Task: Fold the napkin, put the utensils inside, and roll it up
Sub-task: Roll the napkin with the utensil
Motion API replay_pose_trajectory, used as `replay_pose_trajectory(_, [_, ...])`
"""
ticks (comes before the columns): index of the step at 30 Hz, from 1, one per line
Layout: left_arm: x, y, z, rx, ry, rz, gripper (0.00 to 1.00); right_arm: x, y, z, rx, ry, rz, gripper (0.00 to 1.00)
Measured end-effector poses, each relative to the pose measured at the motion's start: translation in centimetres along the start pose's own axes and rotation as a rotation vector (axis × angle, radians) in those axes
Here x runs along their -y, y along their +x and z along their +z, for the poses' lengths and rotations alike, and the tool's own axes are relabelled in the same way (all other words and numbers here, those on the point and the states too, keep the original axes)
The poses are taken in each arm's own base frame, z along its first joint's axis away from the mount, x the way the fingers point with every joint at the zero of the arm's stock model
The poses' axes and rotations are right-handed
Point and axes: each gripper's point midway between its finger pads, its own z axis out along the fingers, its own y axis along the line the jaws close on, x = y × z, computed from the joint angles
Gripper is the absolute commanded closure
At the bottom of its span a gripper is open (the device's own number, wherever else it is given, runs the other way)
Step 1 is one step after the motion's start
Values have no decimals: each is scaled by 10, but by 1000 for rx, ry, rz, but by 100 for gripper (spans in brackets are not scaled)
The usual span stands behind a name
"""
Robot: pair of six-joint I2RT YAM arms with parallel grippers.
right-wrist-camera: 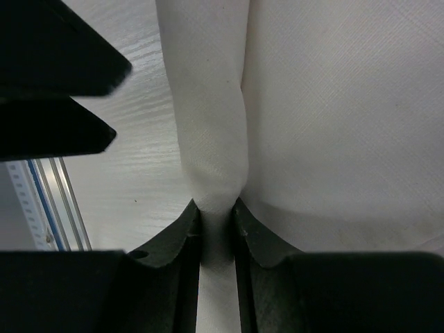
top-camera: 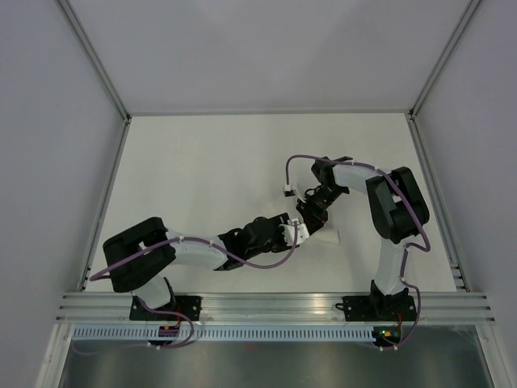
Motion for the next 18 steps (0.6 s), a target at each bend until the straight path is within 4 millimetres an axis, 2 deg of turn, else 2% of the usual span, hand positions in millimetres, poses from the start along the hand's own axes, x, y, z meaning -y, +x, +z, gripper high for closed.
replay_pose_trajectory(6, [21, 9, 26, -38, 55, 137, 37, -1, 1, 1, 5, -16, 15, 85])
replay_pose_trajectory(11, [27, 24, 39, -76, 75, 210, 36, -1, 1, 1, 10, -21, 23, 86])
replay_pose_trajectory(14, [27, 24, 45, -70, 75, 241, 35, -1, 1, 1, 11, -27, 29, 86])
replay_pose_trajectory(17, [27, 22, 50, -67, 78, 255, 43, -1, 1, 1, 10, -29, 32, 86])
replay_pose_trajectory(18, [27, 23, 51, -71, 85, 257, 52, -1, 1, 1, 11, -30, 32, 86])
